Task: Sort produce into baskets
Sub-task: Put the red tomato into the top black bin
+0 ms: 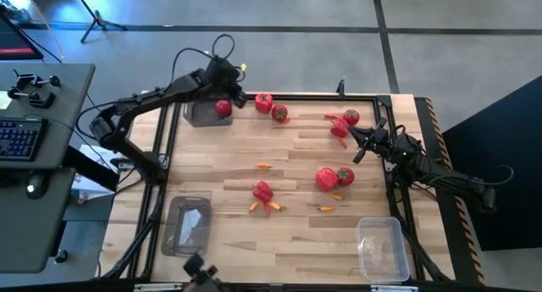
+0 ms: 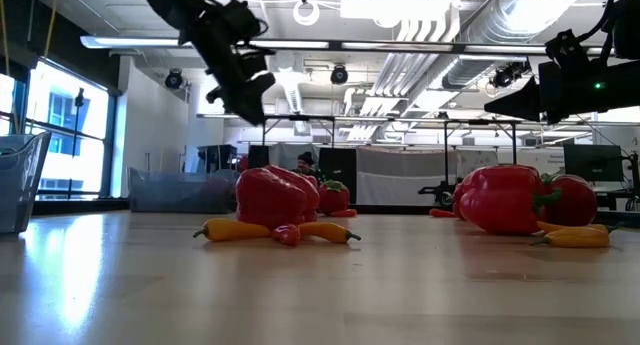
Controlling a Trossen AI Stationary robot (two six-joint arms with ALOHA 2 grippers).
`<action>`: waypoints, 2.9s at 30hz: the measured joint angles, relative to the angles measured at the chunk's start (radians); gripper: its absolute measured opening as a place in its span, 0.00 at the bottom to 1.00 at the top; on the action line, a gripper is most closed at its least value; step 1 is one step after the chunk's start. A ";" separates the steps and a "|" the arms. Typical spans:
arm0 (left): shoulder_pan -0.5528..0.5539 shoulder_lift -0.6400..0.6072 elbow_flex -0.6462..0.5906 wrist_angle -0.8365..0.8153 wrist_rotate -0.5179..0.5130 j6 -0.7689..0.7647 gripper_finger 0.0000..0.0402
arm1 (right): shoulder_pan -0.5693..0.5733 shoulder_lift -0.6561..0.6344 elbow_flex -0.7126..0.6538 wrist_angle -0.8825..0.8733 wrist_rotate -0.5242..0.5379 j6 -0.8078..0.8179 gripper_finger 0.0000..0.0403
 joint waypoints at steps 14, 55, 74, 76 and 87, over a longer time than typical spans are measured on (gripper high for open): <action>-0.210 -0.018 -0.361 0.672 0.115 0.003 0.04 | 0.000 0.000 0.000 0.000 0.000 -0.102 0.00; -0.288 -0.018 -0.660 1.151 0.268 0.069 0.00 | -0.020 0.041 0.021 0.072 0.072 0.048 0.06; -0.286 -0.018 -0.660 1.152 0.263 0.110 0.00 | -0.028 0.461 0.060 0.036 0.406 0.551 0.72; -0.286 -0.018 -0.660 1.152 0.263 0.111 0.00 | -0.041 0.504 0.088 0.034 0.404 0.553 0.74; -0.286 0.026 -0.660 1.157 0.261 0.107 0.00 | -0.231 0.788 0.401 -0.382 0.206 0.769 0.74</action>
